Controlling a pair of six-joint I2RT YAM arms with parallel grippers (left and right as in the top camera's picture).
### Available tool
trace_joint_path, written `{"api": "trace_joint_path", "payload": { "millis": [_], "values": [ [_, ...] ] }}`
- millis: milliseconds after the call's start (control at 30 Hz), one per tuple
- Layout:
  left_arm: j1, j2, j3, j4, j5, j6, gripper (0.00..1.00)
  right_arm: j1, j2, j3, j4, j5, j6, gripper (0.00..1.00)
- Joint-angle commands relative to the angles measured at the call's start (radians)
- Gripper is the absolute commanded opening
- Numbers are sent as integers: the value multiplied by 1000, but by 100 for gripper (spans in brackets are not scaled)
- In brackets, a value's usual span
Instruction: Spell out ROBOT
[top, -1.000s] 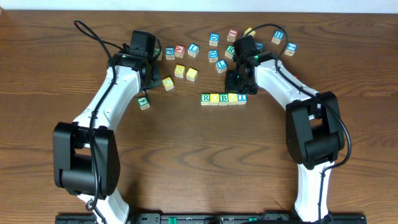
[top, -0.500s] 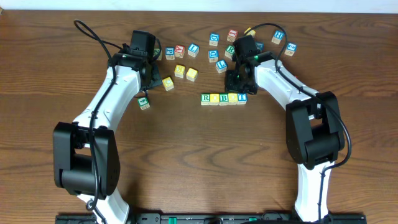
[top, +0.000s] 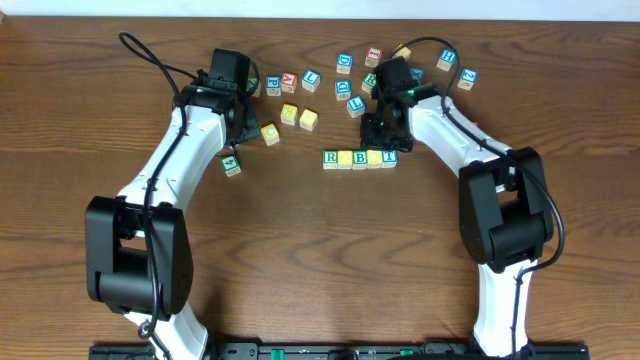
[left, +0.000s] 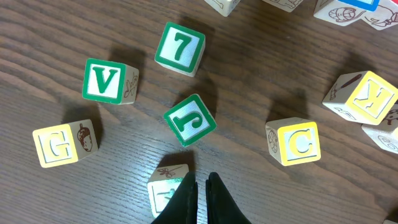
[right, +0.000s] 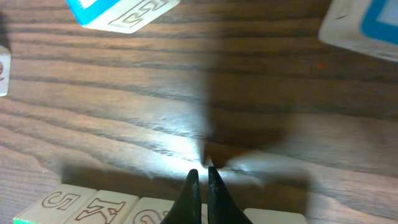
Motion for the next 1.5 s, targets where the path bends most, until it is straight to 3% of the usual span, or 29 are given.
{"api": "trace_joint_path", "payload": {
  "millis": [0, 1233, 1467],
  "values": [
    [4, 0, -3, 0, -13, 6, 8, 11, 10, 18, -1, -10, -23, 1],
    [4, 0, -3, 2, -13, 5, 8, 13, 10, 18, 1, 1, -24, 2],
    [4, 0, -3, 4, -13, 5, 8, -12, 10, 18, 26, 48, 43, 2]
  ]
}}
